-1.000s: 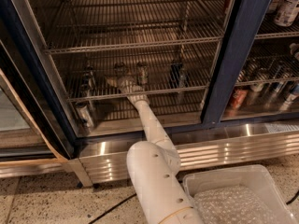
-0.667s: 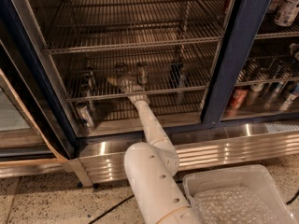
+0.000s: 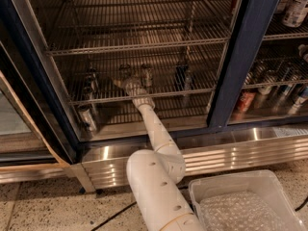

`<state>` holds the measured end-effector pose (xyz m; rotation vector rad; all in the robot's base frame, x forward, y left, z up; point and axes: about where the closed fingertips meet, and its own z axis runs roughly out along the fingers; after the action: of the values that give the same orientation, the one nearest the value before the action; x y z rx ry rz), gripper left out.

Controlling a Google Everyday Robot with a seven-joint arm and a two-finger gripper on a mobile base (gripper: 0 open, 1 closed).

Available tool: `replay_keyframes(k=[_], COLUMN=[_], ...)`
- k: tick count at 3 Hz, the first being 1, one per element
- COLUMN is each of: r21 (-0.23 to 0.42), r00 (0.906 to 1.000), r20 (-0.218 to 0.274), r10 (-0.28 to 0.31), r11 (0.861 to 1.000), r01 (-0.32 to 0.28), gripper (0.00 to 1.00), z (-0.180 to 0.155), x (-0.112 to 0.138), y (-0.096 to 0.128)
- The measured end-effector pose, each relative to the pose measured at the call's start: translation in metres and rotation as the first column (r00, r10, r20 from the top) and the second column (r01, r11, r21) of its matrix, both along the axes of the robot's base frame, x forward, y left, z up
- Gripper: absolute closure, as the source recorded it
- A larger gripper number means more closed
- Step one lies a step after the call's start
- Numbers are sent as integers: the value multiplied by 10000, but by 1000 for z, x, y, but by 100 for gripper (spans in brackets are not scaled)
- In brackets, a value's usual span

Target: Pick 7up can from bottom shelf of fridge

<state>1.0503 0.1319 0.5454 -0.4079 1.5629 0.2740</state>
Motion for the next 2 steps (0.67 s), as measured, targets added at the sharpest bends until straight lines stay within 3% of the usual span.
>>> replay_keyframes(k=[2], r21=[0], r00=[10000], r20=[0], r10=[1], r11=[10000], r01=[-1], gripper=[67], z=[0], x=[0], y=[0])
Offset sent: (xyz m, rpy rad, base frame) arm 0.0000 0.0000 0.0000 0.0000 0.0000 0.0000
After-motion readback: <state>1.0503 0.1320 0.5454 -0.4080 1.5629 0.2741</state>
